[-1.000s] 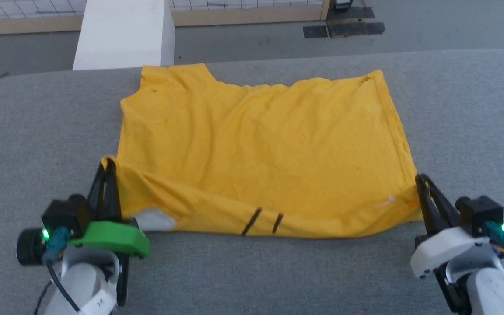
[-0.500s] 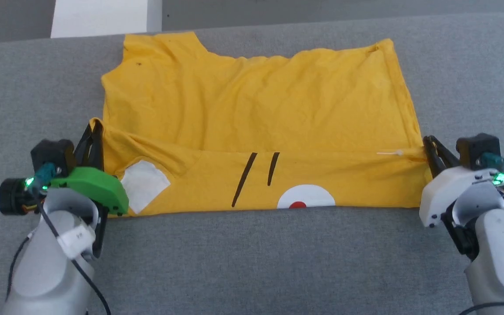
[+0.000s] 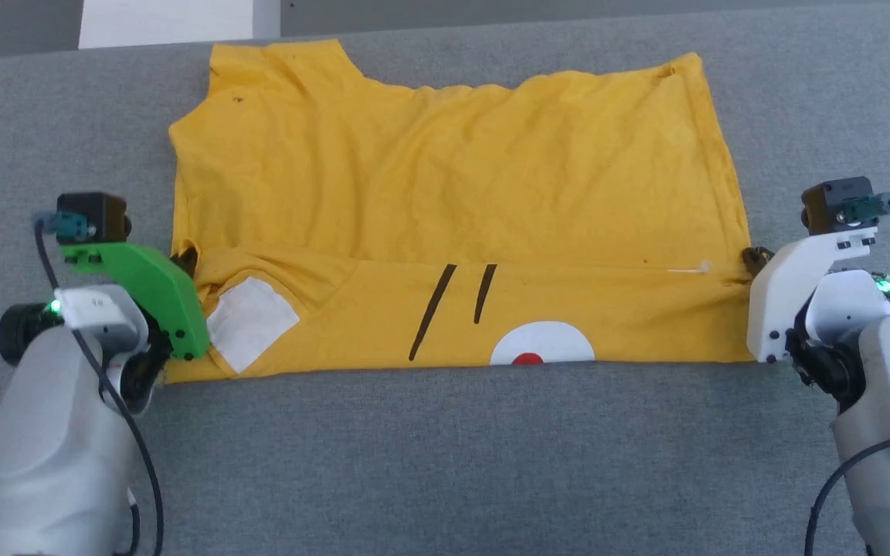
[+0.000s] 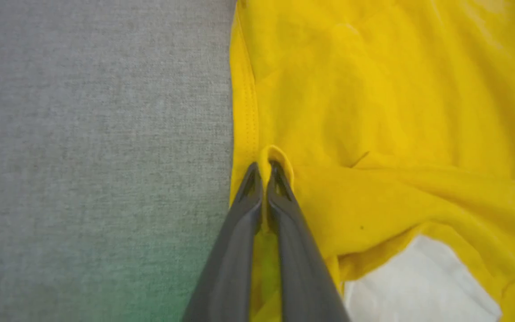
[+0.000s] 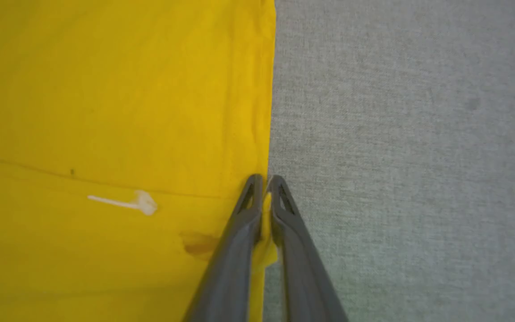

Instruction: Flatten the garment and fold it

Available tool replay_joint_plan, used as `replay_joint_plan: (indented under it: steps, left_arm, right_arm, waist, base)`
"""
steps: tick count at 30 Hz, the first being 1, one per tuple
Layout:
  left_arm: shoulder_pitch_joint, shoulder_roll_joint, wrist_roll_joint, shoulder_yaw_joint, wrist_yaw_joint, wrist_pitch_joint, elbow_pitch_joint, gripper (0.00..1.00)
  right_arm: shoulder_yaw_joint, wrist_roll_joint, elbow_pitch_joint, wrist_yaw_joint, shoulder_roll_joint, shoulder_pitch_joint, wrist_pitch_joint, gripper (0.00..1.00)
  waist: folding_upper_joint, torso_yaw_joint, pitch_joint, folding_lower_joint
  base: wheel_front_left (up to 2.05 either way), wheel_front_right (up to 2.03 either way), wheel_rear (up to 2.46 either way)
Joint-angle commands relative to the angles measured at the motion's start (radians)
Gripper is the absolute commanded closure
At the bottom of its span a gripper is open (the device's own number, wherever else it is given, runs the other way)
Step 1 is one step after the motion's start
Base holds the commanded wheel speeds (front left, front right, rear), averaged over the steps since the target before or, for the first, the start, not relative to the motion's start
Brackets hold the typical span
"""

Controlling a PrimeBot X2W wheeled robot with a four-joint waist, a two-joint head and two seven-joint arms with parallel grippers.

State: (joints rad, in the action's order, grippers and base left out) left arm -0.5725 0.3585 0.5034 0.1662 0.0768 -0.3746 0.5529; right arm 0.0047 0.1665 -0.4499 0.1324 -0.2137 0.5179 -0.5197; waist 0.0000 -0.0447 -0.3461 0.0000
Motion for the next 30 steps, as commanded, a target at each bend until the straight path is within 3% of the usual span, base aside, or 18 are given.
replay_joint_plan:
  steps: [1, 2, 5, 9, 13, 20, 25, 30]
  left_arm:
    - [0.052, -0.001, -0.012, 0.001, -0.020, 0.034, 0.007, 0.00]
    - [0.060, 0.001, -0.022, -0.002, -0.025, 0.076, -0.009, 0.00]
    - [0.100, -0.006, -0.063, -0.028, -0.062, 0.303, -0.072, 0.00]
    - [0.185, -0.033, -0.094, -0.048, -0.100, 0.526, -0.121, 0.00]
    - [0.268, -0.069, -0.106, -0.070, -0.146, 0.614, -0.154, 0.00]
    - [0.378, -0.121, -0.107, -0.064, -0.195, 0.593, -0.145, 0.00]
    - [0.395, -0.121, -0.091, -0.076, -0.262, 0.456, -0.140, 0.00]
    - [0.396, -0.107, -0.052, -0.084, -0.300, 0.263, -0.145, 0.00]
  right_arm:
    - [-0.003, 0.011, 0.001, -0.002, 0.002, -0.036, 0.000, 0.24]
    - [-0.008, 0.014, 0.014, -0.002, 0.003, -0.045, 0.014, 0.00]
    - [-0.034, 0.023, 0.067, -0.002, 0.017, -0.091, 0.123, 0.00]
    - [-0.076, 0.020, 0.119, -0.002, 0.057, -0.159, 0.310, 0.00]
    - [-0.104, 0.006, 0.166, -0.002, 0.103, -0.230, 0.480, 0.00]
    - [-0.126, -0.026, 0.261, -0.002, 0.154, -0.362, 0.709, 0.00]
    - [-0.131, -0.029, 0.319, -0.002, 0.163, -0.425, 0.750, 0.00]
    - [-0.110, -0.018, 0.341, -0.002, 0.163, -0.449, 0.751, 0.00]
  waist:
    - [0.0000, 0.007, 0.020, 0.0000]
    - [0.0000, 0.009, 0.027, 0.0000]
    - [0.0000, 0.017, 0.063, 0.0000]
    - [0.0000, 0.020, 0.106, 0.0000]
    - [0.0000, 0.022, 0.136, 0.0000]
    - [0.0000, 0.009, 0.167, 0.0000]
    - [0.0000, -0.011, 0.172, 0.0000]
    - [0.0000, -0.033, 0.169, 0.0000]
  base:
    - [0.00, 0.00, 0.00]
    - [0.00, 0.00, 0.00]
    - [0.00, 0.00, 0.00]
    - [0.00, 0.00, 0.00]
    - [0.00, 0.00, 0.00]
    - [0.00, 0.00, 0.00]
    - [0.00, 0.00, 0.00]
    - [0.00, 0.00, 0.00]
